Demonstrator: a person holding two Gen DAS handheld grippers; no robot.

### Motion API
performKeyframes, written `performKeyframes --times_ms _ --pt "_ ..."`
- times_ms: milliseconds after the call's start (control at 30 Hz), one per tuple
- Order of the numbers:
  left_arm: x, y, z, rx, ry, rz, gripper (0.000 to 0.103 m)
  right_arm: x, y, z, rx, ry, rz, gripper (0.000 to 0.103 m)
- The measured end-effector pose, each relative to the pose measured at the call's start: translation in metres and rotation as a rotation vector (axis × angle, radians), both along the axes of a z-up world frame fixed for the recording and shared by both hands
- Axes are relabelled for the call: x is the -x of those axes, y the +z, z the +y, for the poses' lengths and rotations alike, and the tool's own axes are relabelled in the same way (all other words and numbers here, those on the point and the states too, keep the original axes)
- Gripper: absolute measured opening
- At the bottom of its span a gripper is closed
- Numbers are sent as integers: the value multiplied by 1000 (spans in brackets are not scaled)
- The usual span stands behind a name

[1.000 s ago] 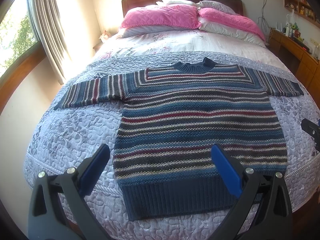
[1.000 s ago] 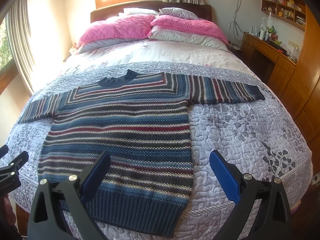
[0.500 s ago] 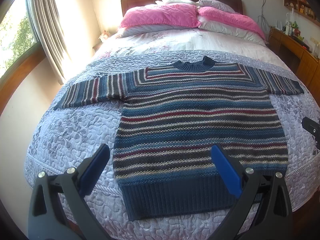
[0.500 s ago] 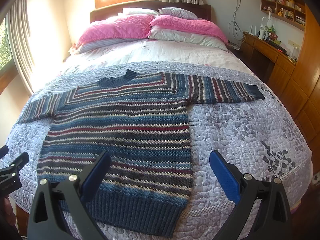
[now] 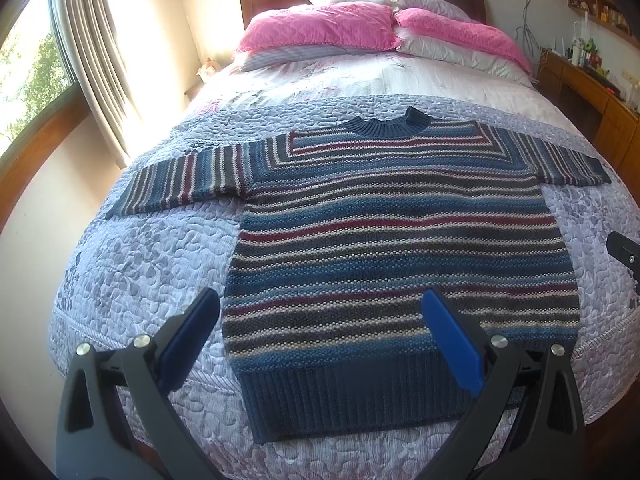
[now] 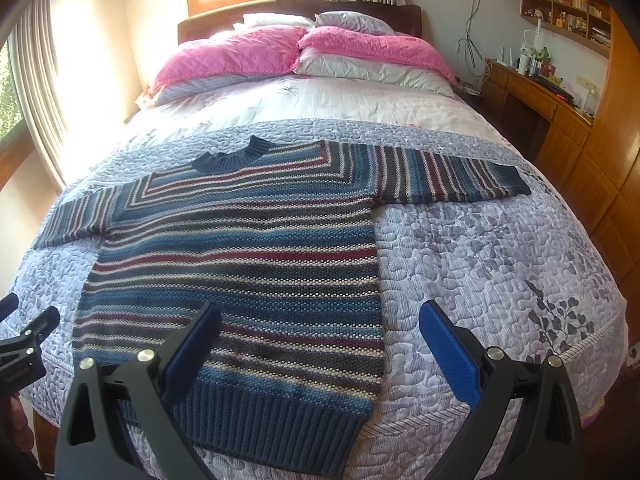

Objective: Fold small clothes
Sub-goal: 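Grasp the navy cuff of one sweater sleeve with the right gripper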

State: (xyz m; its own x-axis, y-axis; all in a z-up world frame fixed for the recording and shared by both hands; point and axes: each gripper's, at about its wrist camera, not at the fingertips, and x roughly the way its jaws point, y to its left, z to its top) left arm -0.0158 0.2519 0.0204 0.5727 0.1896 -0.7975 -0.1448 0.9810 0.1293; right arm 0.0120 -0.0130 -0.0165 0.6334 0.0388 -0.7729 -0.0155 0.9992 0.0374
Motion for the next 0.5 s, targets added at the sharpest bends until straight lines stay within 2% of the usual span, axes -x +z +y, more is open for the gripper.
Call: performKeyframes --times_ms 133,233,300,333,400,500 --pt "-13 -7 -7 3 -9 3 100 -14 -9 -17 -82 13 -3 99" --pt "-26 -12 -18 -46 -34 -56 100 -25 -12 -36 -84 19 -67 99" --pt "-41 -17 -28 -96 -30 -74 100 -39 -17 -54 -113 29 -60 99" --pt "-52 -20 -33 -98 -31 -54 100 -49 -22 -66 -139 37 -44 99" --pt "-81 -29 -42 -41 -52 30 100 -72 -29 -90 -154 55 4 99" --pt "-125 -43 -55 111 -61 100 100 -113 -35 -138 -68 -46 25 99"
